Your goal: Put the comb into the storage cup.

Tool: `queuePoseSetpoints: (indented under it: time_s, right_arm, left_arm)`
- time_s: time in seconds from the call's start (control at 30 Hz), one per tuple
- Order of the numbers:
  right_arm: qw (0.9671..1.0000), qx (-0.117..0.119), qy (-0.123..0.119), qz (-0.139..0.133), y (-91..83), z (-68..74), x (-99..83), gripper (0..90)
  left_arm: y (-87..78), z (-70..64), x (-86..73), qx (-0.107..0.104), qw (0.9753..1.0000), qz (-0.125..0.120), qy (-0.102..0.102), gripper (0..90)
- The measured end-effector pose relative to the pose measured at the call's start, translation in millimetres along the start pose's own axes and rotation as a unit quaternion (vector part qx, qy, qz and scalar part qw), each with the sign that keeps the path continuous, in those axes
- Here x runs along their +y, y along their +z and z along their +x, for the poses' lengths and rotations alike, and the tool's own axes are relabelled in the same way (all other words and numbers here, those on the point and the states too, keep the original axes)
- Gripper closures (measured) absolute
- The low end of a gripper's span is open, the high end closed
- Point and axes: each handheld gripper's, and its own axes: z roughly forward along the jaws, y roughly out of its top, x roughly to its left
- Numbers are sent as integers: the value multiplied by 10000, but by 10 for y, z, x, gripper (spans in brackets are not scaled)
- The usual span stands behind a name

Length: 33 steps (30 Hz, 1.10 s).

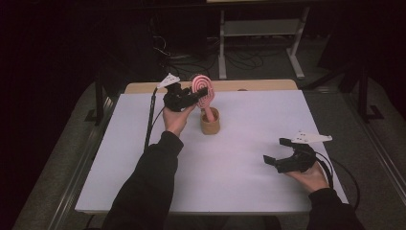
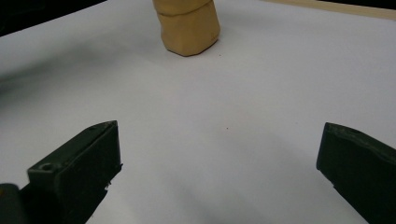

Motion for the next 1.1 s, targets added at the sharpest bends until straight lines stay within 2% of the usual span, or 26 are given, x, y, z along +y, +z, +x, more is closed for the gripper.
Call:
queuePoseSetpoints:
  time_s: [0.03, 0.07, 0.2, 0.33, 0.37, 0.47, 0.53, 0.63, 0.73, 0.83, 1.1]
  right_arm:
    - [10000, 0, 3, -13, -3, -3, 0, 0]
    - [10000, -1, 10, -18, -4, -4, 0, 0]
    - [10000, -6, 17, -22, -5, -10, -5, 0]
    - [10000, -22, 36, -30, -10, -18, -12, 0]
    - [10000, -22, 36, -30, -10, -18, -12, 0]
    - [10000, -21, 45, -37, -14, -16, -13, 0]
    - [10000, -29, 44, -37, -17, -16, -15, 0]
    - [10000, -35, 39, -42, -16, -16, -14, 0]
    - [10000, -31, 33, -50, -8, -20, -10, 0]
    - [10000, -28, 33, -56, -4, -20, -7, 0]
    - [9999, -46, 44, -103, -18, -20, -2, 0]
  left_arm:
    - [0, 0, -8, 79, 10000, 26, 19, 415]
    - [-3, 5, -16, 101, 9999, 80, 22, 374]
    - [-43, 14, -32, 81, 9999, 64, 39, 298]
    - [-86, 10, -31, 66, 9998, 132, 140, 153]
    - [-98, 10, -35, 52, 9998, 130, 148, 153]
    - [-134, 28, -57, -39, 9997, 188, 124, 97]
    - [-158, 38, -80, -15, 9997, 227, 99, 11]
    - [-220, 48, -133, -40, 9998, 203, 40, 0]
    - [-280, 67, -187, -26, 9999, 165, 44, 0]
    - [-335, 73, -230, -102, 9999, 118, 75, 0]
    - [-412, -42, -313, -122, 9987, 261, 431, 0]
